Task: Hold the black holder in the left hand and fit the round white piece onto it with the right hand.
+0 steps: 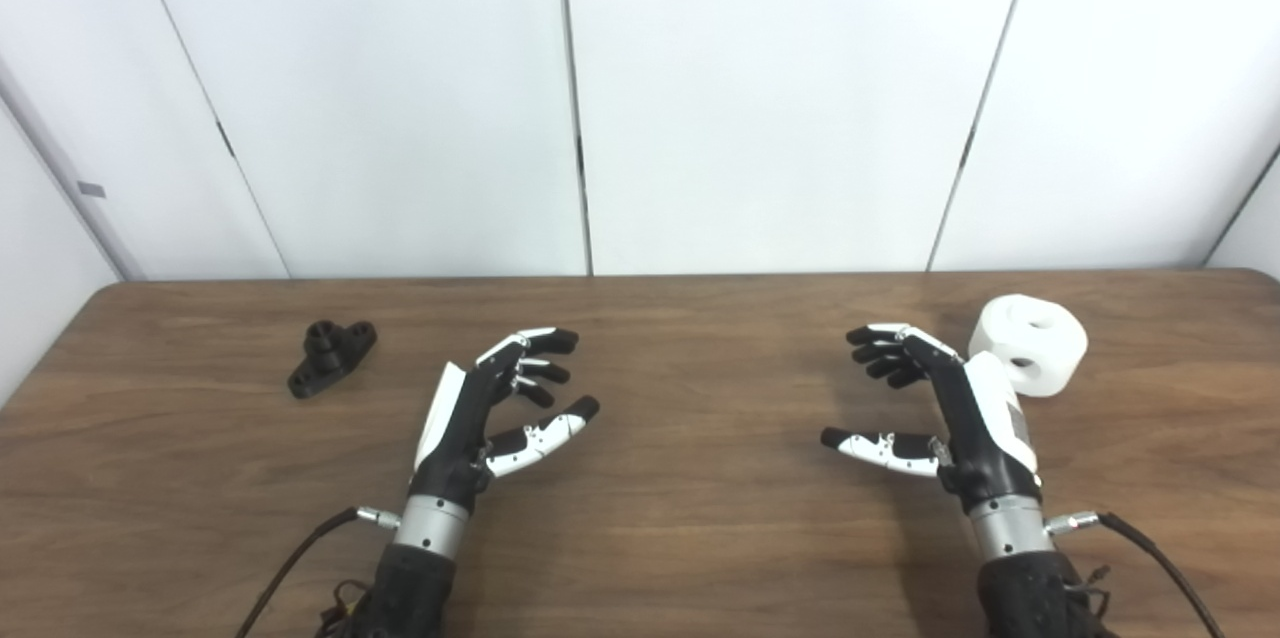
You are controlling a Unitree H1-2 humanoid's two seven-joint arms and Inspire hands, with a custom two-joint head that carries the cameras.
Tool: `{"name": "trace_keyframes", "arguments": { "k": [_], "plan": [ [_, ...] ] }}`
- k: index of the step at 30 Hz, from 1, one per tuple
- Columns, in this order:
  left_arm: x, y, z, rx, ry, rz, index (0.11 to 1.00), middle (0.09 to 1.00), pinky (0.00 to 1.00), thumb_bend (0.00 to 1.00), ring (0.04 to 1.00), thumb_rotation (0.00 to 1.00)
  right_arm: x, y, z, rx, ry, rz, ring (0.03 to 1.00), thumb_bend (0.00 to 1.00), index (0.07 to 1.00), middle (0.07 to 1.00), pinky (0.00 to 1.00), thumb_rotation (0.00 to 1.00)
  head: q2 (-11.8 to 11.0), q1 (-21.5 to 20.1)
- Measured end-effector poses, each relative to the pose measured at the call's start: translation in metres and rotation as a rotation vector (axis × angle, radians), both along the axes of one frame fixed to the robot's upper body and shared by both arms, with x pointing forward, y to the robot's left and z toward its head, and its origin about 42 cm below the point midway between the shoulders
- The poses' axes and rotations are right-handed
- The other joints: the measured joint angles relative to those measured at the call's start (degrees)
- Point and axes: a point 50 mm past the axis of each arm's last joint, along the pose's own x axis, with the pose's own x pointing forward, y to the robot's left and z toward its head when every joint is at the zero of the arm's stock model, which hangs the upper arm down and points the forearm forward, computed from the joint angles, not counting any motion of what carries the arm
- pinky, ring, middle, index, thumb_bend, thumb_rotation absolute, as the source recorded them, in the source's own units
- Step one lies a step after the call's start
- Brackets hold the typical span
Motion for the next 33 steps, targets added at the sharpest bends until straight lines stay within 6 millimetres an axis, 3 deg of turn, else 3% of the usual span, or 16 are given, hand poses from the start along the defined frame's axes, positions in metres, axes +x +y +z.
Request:
{"name": "trace_keyframes", "arguments": {
  "k": [18, 21, 23, 29, 33],
  "plan": [
    [0.0, 0.0, 0.0, 0.005, 0.0, 0.003, 0.694, 0.727, 0.52, 0.67, 0.647, 0.27, 0.0, 0.001, 0.001, 0.012, -0.024, 0.02, 0.62, 0.62, 0.676, 0.648, 0.58, 0.04, 0.1, 1.0],
    [0.0, 0.0, 0.0, 0.003, -0.001, 0.006, 0.695, 0.73, 0.51, 0.68, 0.649, 0.28, 0.0, 0.001, 0.001, 0.012, -0.024, 0.02, 0.619, 0.61, 0.682, 0.654, 0.54, 0.04, -0.5, 3.1],
    [0.0, -0.001, 0.0, 0.0, -0.003, 0.012, 0.694, 0.73, 0.5, 0.68, 0.645, 0.28, 0.0, 0.001, 0.001, 0.011, -0.022, 0.022, 0.619, 0.61, 0.684, 0.658, 0.53, 0.03, -1.1, 6.6],
    [0.0, -0.007, 0.0, -0.011, -0.001, 0.016, 0.706, 0.738, 0.5, 0.69, 0.646, 0.29, 0.0, -0.007, 0.002, 0.015, -0.018, 0.019, 0.609, 0.61, 0.686, 0.651, 0.55, 0.0, -1.8, 12.5],
    [0.001, -0.015, -0.002, -0.009, 0.018, 0.007, 0.706, 0.729, 0.5, 0.69, 0.626, 0.28, 0.001, -0.019, -0.001, 0.023, -0.007, 0.006, 0.607, 0.61, 0.686, 0.657, 0.53, 0.04, -2.6, 17.9]
  ]
}}
